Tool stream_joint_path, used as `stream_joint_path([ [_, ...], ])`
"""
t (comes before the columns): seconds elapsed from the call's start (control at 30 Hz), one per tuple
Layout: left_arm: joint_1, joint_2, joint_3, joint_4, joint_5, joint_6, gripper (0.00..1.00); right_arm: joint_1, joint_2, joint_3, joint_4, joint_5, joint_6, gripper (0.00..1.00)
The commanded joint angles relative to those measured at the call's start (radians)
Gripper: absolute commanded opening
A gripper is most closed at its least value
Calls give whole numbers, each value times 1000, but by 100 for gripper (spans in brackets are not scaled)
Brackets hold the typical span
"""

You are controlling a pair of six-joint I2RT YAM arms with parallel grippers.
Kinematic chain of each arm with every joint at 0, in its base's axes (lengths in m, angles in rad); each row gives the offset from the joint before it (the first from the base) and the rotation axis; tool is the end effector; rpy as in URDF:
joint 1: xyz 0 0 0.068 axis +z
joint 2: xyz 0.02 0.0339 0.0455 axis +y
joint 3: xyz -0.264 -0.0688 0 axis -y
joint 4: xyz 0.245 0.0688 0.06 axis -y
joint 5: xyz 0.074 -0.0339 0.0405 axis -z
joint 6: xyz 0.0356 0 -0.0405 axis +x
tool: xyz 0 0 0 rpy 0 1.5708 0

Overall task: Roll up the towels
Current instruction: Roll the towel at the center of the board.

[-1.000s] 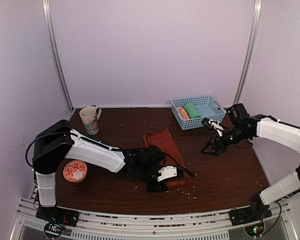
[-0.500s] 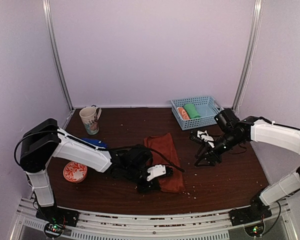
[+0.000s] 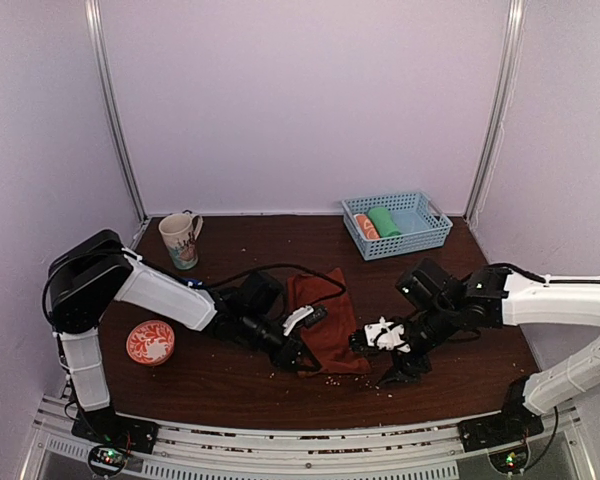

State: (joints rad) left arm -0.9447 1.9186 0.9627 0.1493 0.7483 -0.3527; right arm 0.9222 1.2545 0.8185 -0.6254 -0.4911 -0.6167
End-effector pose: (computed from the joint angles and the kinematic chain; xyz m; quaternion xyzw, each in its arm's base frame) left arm 0.1969 -0.3137 0.1239 0.3823 0.7864 -0.4799 0.0717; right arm 0.1296 0.1988 0.2233 -0.6971 0.6317 0.2697 0.2058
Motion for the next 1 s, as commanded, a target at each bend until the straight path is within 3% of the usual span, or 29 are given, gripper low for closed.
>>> stream_joint_path([
  [0.0, 7, 40, 30, 84, 144, -160, 2, 82, 66, -10, 165, 190, 45, 67],
  [0.33, 29, 90, 12, 136, 209, -205, 3, 121, 223, -46, 383, 233, 50, 64],
  [0.53, 41, 90, -1, 163, 218, -220, 3, 122, 252, -35, 367, 196, 58, 29],
  [0.67, 51, 58, -46, 239, 204, -236, 6, 109, 282, -23, 338, 151, 63, 16],
  [0.77, 50, 6, -103, 276, 116, -197, 22, 75, 301, 16, 275, 53, 61, 9],
  [0.83, 48, -72, -208, 392, 3, -181, 35, 48, 318, 50, 215, -26, 55, 6],
  [0.97, 13, -239, -423, 581, -225, -119, 46, 10, 384, 126, 87, -150, 49, 2],
])
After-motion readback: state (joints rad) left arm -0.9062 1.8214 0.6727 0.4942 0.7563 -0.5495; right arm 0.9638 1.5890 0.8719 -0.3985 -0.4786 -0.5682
